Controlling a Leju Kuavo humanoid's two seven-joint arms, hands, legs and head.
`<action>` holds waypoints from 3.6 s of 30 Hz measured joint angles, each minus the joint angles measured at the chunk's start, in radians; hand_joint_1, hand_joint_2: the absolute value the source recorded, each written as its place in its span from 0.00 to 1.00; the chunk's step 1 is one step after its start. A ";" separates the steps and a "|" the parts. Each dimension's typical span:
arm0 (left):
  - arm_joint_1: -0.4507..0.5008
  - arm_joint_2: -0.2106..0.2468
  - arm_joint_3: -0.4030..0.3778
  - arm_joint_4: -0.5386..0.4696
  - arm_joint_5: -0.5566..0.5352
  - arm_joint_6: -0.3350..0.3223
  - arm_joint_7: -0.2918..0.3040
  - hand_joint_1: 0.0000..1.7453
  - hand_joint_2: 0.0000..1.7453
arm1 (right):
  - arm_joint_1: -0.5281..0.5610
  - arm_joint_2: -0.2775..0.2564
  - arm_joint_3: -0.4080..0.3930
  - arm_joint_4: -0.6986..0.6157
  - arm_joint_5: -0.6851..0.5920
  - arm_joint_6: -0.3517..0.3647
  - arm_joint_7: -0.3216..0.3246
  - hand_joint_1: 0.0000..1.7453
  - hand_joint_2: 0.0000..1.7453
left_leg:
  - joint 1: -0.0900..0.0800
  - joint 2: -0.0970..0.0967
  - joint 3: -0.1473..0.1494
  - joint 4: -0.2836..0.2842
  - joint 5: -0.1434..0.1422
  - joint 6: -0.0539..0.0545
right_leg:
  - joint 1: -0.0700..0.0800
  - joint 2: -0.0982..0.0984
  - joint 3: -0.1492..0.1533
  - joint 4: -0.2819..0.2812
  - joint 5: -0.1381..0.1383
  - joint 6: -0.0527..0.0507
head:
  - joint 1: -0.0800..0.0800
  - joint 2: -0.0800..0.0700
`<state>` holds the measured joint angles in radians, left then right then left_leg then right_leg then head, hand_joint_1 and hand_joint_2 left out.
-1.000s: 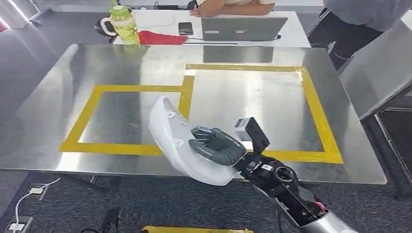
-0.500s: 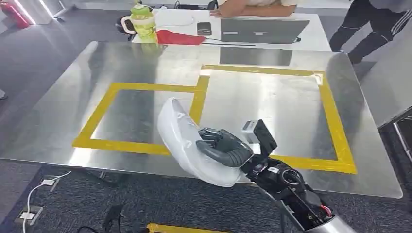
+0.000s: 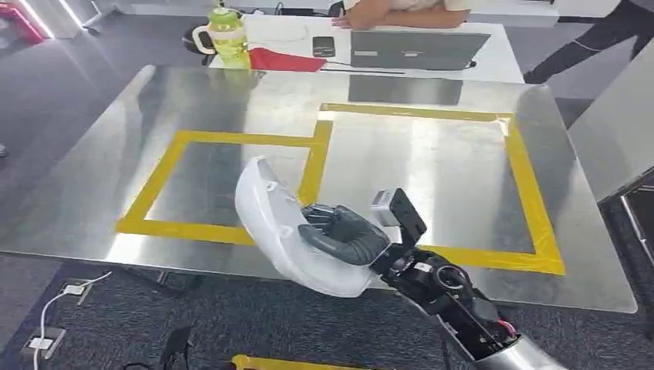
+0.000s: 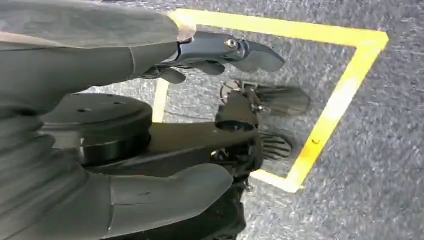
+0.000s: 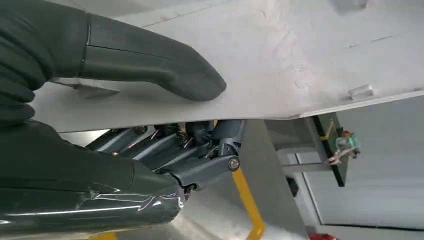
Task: Take the parts from the cabinet and place them on the table.
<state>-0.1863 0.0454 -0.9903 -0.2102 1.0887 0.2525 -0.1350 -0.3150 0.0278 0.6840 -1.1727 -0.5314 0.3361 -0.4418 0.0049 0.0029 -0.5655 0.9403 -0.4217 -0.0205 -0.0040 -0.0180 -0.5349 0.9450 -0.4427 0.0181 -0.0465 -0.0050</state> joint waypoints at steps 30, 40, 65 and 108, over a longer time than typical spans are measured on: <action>0.001 0.001 0.000 0.000 -0.004 -0.003 -0.001 0.00 1.00 | -0.014 0.003 0.009 0.011 -0.020 0.061 0.009 1.00 1.00 | 0.001 0.004 0.002 -0.001 0.000 -0.002 | 0.003 0.004 0.002 -0.001 0.000 -0.003 | 0.001 0.000; 0.003 0.000 0.000 0.000 -0.004 -0.001 -0.003 0.00 1.00 | -0.015 0.003 0.014 0.015 -0.020 0.064 0.009 1.00 1.00 | 0.002 -0.017 0.012 -0.008 0.002 0.030 | -0.005 0.015 -0.118 0.265 -0.100 0.019 | 0.029 0.000; -0.005 0.000 0.000 0.000 -0.007 -0.002 0.000 0.00 1.00 | -0.036 0.008 0.019 0.019 -0.015 0.067 0.009 1.00 1.00 | 0.006 -0.005 0.005 -0.010 0.007 0.024 | -0.006 0.012 -0.030 0.083 -0.064 0.020 | 0.017 0.000; -0.025 -0.018 0.000 0.000 -0.059 -0.006 0.027 0.00 1.00 | -0.148 0.030 0.089 0.015 0.058 0.041 0.040 1.00 1.00 | 0.002 -0.029 -0.005 0.000 0.009 0.001 | 0.002 0.033 -0.011 0.013 -0.002 -0.004 | 0.034 0.000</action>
<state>-0.2116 0.0275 -0.9899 -0.2102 1.0296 0.2464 -0.1080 -0.4627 0.0580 0.7725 -1.1574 -0.4734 0.3773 -0.4021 0.0065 -0.0265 -0.5706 0.9408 -0.4130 -0.0191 -0.0021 0.0146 -0.5459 0.9580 -0.4449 0.0138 -0.0126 -0.0050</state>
